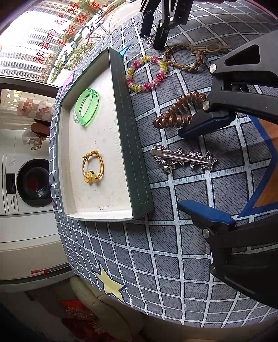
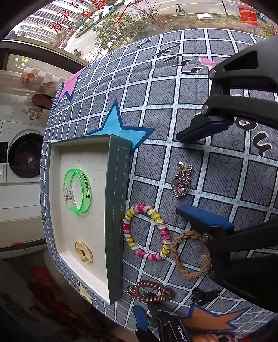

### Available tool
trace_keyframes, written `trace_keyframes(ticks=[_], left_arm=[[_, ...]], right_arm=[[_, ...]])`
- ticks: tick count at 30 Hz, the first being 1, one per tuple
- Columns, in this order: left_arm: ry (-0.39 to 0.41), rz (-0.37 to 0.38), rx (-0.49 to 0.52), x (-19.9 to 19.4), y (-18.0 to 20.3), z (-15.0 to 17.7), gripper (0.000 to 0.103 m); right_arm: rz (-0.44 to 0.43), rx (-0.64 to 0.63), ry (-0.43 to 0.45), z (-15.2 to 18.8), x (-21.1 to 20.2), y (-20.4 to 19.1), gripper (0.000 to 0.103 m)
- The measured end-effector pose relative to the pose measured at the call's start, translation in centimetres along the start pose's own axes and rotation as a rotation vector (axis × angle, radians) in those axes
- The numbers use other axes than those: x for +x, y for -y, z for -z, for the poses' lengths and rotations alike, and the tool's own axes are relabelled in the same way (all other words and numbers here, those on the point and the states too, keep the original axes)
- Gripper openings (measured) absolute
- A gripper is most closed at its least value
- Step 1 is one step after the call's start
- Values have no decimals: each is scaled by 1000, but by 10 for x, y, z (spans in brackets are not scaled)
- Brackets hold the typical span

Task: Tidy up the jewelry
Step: 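Grasp the silver hair clip with left gripper while right grasps heart charm, then lay hair clip on yellow bracelet with left while right drops charm in bangle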

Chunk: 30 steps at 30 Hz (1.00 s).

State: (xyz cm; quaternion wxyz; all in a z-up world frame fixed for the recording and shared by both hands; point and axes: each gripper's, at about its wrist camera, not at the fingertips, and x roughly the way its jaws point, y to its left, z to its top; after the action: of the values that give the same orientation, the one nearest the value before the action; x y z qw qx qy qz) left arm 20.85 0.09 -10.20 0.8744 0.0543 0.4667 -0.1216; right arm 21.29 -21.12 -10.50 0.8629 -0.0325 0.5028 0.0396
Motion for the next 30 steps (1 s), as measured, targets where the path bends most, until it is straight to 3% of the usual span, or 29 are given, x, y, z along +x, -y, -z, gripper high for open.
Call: trace_keyframes(ticks=[2,4,6,11,19,30], left_arm=[[3,8,6,-1,3,0,61],[7,17,15,-2,6,0,43],[7,26,22,-2,8,-1,29],[15,41,4,-8,7,5,29],[52,58,-14,-33,2,13,29],[128,84,-34,-68,1,-5,29]], right_arm=[[-3,1,3,-1,0,-3,58],[-3,-1,4,-3,0,-6,51],[1,-2,8,-3,-1,-7,36],[1,15,11,0,-4,-7,35],[-69,90,19,7,-20,8,35],[-158,148,71,2,-53,21,33]])
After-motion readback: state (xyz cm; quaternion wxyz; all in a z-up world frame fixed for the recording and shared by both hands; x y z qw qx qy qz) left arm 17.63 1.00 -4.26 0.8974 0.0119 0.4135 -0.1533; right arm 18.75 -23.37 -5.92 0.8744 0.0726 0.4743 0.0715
